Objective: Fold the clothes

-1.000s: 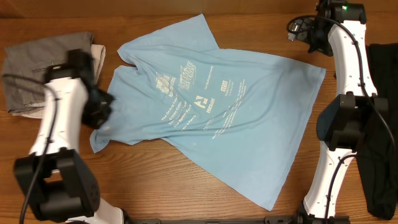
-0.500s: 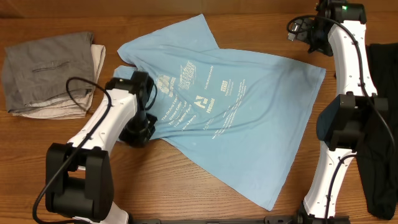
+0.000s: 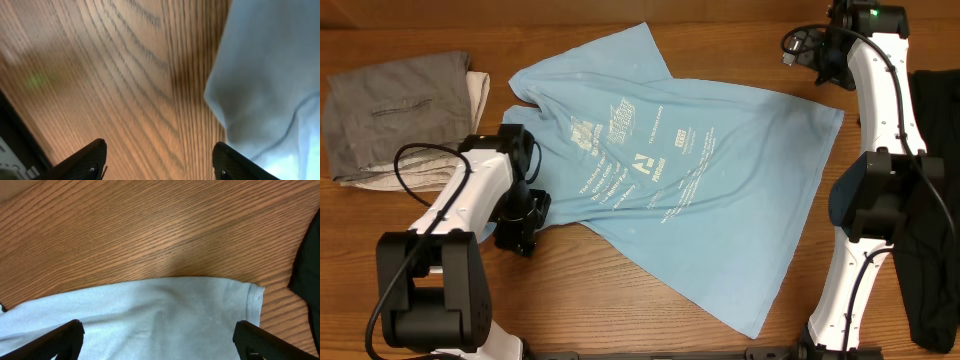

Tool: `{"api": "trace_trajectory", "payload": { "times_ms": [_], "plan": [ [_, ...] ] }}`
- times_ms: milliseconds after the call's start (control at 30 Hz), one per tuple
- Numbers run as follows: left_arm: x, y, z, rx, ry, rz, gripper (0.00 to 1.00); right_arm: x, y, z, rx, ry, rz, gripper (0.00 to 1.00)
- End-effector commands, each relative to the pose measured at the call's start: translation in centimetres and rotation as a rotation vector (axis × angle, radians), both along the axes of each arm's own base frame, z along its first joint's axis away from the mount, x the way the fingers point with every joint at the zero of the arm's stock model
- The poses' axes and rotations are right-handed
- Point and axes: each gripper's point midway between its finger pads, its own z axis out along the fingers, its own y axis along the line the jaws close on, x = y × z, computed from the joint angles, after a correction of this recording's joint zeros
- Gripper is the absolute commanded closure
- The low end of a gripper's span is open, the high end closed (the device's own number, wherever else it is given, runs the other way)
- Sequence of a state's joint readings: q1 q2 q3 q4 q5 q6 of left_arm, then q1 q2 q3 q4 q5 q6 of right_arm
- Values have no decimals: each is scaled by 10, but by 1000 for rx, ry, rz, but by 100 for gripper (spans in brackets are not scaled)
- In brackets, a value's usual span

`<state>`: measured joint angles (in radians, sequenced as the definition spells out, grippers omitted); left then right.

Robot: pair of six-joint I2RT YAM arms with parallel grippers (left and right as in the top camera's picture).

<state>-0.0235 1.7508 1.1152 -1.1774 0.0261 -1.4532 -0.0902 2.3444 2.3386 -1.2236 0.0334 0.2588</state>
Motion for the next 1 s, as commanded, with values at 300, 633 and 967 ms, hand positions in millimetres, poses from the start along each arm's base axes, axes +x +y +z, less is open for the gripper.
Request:
{"api": "trace_trajectory", "payload": {
  "times_ms": [300, 633, 967],
  "plan": [
    [6, 12, -47, 8, -120, 87, 39, 3, -3, 12, -4, -32, -8, 0],
    [23, 19, -49, 26, -193, 32, 55, 3, -3, 12, -4, -32, -8, 0],
    [44, 26, -37, 53, -248, -49, 78, 3, -3, 12, -4, -32, -8, 0]
  ]
}}
